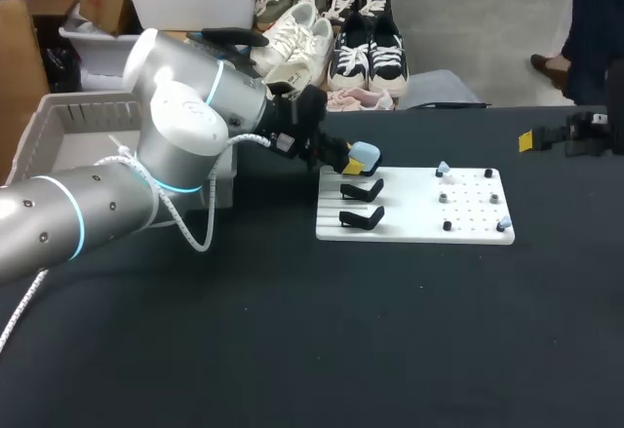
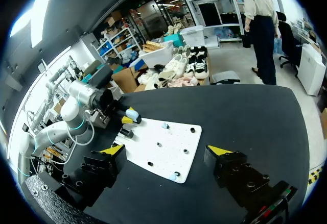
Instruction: Pick up each earbud case from the left stands, insert the matching earbuds, close the lid, and place the case in the box.
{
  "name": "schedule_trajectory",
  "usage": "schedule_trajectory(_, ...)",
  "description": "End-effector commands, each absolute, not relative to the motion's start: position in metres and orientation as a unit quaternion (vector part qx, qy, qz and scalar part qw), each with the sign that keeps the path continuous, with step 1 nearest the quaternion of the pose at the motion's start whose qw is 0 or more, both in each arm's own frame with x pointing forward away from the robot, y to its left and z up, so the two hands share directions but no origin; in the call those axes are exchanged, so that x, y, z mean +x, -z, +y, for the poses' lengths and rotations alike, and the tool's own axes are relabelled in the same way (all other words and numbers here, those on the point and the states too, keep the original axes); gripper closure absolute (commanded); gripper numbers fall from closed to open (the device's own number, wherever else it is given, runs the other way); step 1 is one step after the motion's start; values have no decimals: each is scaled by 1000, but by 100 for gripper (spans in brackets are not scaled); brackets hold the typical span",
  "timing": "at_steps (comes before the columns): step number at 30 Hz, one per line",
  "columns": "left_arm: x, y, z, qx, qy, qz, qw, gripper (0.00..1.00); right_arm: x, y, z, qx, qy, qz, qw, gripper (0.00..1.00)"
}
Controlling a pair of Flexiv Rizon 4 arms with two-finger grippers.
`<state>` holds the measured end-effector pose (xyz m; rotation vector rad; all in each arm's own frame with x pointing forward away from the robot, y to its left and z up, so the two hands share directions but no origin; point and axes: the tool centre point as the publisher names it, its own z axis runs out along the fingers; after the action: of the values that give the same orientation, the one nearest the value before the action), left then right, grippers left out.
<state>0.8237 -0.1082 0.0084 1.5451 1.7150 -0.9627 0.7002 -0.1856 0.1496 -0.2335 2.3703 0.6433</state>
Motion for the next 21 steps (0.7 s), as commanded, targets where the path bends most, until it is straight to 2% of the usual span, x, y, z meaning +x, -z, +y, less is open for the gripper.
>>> schedule_trajectory(1, 828, -7, -108, 588, 368, 650, 311, 91, 701, -149, -186, -90, -247, 907, 330, 0)
schedule_trajectory(2, 828, -7, -108, 587, 368, 650, 311, 98, 701, -149, -186, -90, -247, 907, 330, 0)
schedule_trajectory(3, 828, -7, -107, 587, 369, 650, 311, 100, 701, -149, -186, -90, -247, 907, 330, 0)
schedule_trajectory(21, 815, -47, -99, 559, 374, 663, 329, 100, 701, -149, -186, -90, -247, 907, 330, 0)
